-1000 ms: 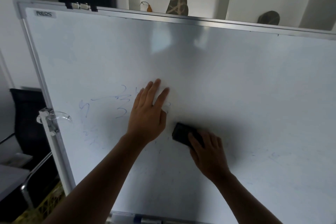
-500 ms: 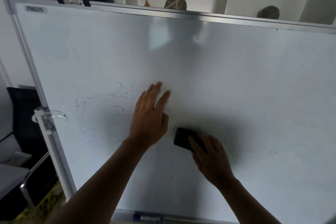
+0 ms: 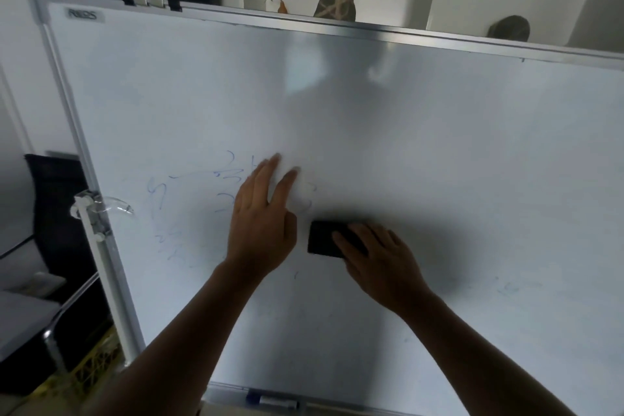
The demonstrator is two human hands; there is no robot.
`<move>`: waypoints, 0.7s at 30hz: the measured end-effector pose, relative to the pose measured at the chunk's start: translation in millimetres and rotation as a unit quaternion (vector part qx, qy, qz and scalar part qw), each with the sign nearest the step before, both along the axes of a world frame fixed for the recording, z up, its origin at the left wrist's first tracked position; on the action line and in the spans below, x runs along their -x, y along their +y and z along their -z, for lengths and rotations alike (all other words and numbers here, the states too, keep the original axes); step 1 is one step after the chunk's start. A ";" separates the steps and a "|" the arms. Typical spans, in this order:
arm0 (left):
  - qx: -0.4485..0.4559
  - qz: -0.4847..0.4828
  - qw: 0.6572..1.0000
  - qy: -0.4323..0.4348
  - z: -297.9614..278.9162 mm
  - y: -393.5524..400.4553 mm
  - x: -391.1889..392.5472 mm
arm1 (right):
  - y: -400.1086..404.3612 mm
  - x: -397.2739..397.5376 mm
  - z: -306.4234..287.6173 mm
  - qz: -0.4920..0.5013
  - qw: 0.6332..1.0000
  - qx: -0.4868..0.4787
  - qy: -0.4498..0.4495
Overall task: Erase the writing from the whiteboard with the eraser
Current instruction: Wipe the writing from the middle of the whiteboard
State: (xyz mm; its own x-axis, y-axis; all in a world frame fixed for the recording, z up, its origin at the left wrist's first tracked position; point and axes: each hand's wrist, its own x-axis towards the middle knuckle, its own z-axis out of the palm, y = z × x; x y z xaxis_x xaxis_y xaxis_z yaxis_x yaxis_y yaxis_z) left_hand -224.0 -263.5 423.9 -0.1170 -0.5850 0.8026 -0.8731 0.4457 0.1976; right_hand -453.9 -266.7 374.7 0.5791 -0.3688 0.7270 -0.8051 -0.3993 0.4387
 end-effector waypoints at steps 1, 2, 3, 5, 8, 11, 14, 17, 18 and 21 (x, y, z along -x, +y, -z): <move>-0.003 -0.005 1.000 0.010 0.2 0.6 -3.3 | -1.7 4.3 -5.0 0.017 0.999 0.011 -0.044; -0.005 -0.008 1.000 0.018 0.7 1.0 -5.6 | -3.1 7.5 -10.5 0.032 0.995 0.023 -0.094; -0.005 -0.009 1.000 0.020 1.1 1.0 -6.3 | -4.9 9.5 -13.2 0.042 0.992 0.038 -0.112; -0.008 -0.010 1.000 0.012 3.2 2.7 -5.8 | -6.8 7.9 -10.4 0.016 0.999 0.037 -0.015; -0.019 -0.012 1.000 0.021 4.0 6.3 -2.9 | -9.5 12.6 -16.8 0.007 0.999 0.032 0.032; -0.022 -0.009 0.999 0.030 4.2 7.8 -0.7 | -10.8 8.8 -33.4 0.029 0.993 0.066 -0.091; -0.018 -0.014 1.000 0.016 8.4 8.7 -4.1 | -9.4 -0.7 -35.9 -0.023 0.996 0.051 0.070; -0.029 -0.029 0.998 0.039 12.0 11.8 -15.5 | -12.7 -0.3 -56.1 0.019 0.994 0.061 -0.086; -0.032 -0.035 0.998 0.046 13.9 13.3 -19.4 | -14.5 -3.7 -57.4 0.020 0.992 0.073 -0.103; -0.035 -0.049 0.997 0.044 22.8 19.9 -31.1 | -16.7 -11.8 -47.3 -0.048 0.988 0.044 0.141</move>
State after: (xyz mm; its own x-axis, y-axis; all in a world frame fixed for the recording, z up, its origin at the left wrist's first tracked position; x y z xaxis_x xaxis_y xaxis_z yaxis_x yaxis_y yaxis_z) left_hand -192.9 -243.6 401.1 0.0115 -0.6458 0.7634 -0.8897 0.3418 0.3025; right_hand -442.0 -283.4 422.0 0.7920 -0.2454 0.5590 -0.6067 -0.4174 0.6765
